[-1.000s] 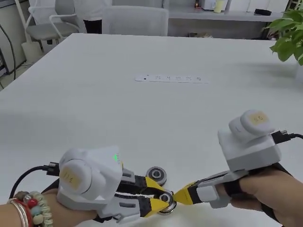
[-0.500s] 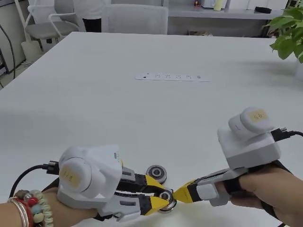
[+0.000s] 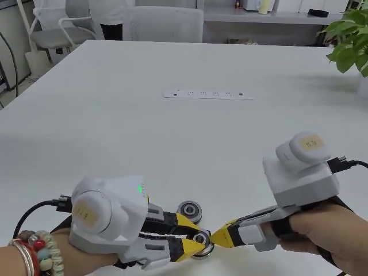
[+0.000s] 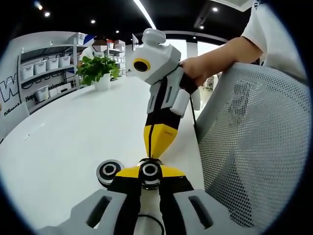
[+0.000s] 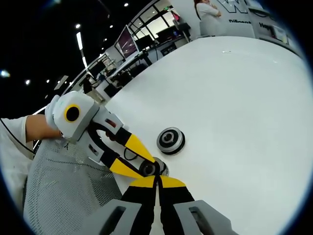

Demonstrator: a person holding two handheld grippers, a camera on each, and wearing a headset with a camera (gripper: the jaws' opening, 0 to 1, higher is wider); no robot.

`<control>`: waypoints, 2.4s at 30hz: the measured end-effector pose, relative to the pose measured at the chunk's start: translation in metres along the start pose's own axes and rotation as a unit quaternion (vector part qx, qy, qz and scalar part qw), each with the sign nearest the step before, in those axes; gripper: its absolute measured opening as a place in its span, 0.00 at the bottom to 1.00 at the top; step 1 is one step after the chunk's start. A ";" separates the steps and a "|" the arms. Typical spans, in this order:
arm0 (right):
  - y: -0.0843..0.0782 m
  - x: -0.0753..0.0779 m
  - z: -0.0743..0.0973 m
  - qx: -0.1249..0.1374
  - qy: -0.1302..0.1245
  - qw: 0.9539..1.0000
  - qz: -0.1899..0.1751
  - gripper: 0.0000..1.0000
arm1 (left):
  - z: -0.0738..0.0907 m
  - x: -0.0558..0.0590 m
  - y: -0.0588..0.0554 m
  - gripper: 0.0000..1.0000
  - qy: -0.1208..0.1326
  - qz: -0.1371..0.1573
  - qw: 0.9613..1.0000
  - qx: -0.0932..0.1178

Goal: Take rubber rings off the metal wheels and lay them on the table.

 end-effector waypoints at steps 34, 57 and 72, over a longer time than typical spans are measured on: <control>0.002 -0.007 0.000 -0.022 0.000 0.999 0.039 0.00 | 0.001 0.002 0.000 0.08 -0.012 -0.007 1.000 -0.004; 0.004 -0.010 -0.001 -0.014 0.009 0.999 0.036 0.00 | 0.001 0.002 0.000 0.08 -0.012 -0.006 1.000 -0.003; 0.009 -0.020 -0.002 0.006 0.043 0.999 0.033 0.00 | 0.001 0.002 0.000 0.08 -0.012 -0.008 1.000 -0.003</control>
Point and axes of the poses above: the centre of the closed fingertips' face, and the gripper's own axes: z roughly backward along the fingers, x roughly to its right, y roughly out of its top, the point moved 7 cm from there along z, roughly backward along the fingers, and after that the axes turned 15 degrees about x, right-handed, at the moved point
